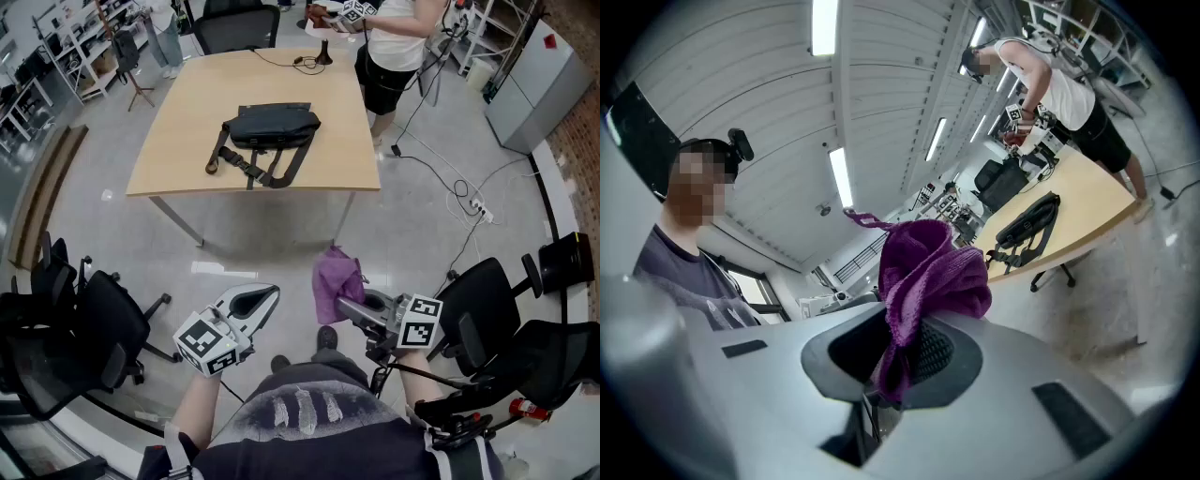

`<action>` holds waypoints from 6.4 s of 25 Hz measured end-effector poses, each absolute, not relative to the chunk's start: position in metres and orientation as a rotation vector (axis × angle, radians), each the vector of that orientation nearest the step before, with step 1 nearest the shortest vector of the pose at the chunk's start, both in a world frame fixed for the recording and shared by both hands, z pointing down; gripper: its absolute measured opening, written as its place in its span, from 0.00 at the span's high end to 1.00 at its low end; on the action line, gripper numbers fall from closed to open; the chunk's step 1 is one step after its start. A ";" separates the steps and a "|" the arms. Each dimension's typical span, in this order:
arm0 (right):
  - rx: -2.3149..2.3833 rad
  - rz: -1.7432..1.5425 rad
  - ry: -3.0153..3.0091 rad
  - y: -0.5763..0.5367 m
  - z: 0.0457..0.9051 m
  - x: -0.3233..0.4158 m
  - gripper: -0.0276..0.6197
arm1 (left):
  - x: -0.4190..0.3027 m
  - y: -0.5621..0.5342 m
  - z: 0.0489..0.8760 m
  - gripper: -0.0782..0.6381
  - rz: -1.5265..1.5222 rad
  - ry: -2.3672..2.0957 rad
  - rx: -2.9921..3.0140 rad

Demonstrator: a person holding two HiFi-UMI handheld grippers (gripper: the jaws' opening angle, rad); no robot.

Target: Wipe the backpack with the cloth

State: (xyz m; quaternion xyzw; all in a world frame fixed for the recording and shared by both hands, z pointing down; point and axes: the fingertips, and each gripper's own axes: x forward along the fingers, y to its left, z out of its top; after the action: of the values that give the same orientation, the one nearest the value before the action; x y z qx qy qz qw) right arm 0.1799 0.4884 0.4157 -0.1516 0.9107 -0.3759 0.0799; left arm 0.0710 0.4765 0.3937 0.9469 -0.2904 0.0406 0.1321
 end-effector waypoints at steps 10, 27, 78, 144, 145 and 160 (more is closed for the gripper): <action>-0.408 -1.099 2.750 0.403 0.412 0.248 0.90 | 0.130 0.391 0.375 0.88 0.107 -0.960 2.757; -0.942 -0.964 3.067 0.149 0.431 0.167 0.90 | -0.011 0.190 0.410 0.88 0.082 -1.022 2.639; -0.846 -0.875 4.061 -0.115 0.602 -0.014 0.90 | -0.128 -0.093 0.467 0.88 0.242 -0.987 2.427; -1.462 -0.573 4.014 -0.240 0.626 0.065 0.91 | -0.139 -0.102 0.495 0.88 0.385 -0.939 2.366; -1.493 -0.583 4.013 -0.242 0.627 0.074 0.91 | -0.139 -0.102 0.496 0.88 0.389 -0.938 2.363; -2.245 -0.671 3.655 -0.282 0.585 0.228 0.91 | -0.126 -0.111 0.502 0.88 0.414 -0.924 2.370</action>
State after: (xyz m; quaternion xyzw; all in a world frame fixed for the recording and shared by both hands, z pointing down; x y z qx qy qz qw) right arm 0.2278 -0.2824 0.5852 -0.4267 0.6949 -0.1275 -0.5646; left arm -0.1259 -0.1109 0.5018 0.8833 -0.3443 0.1544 0.2782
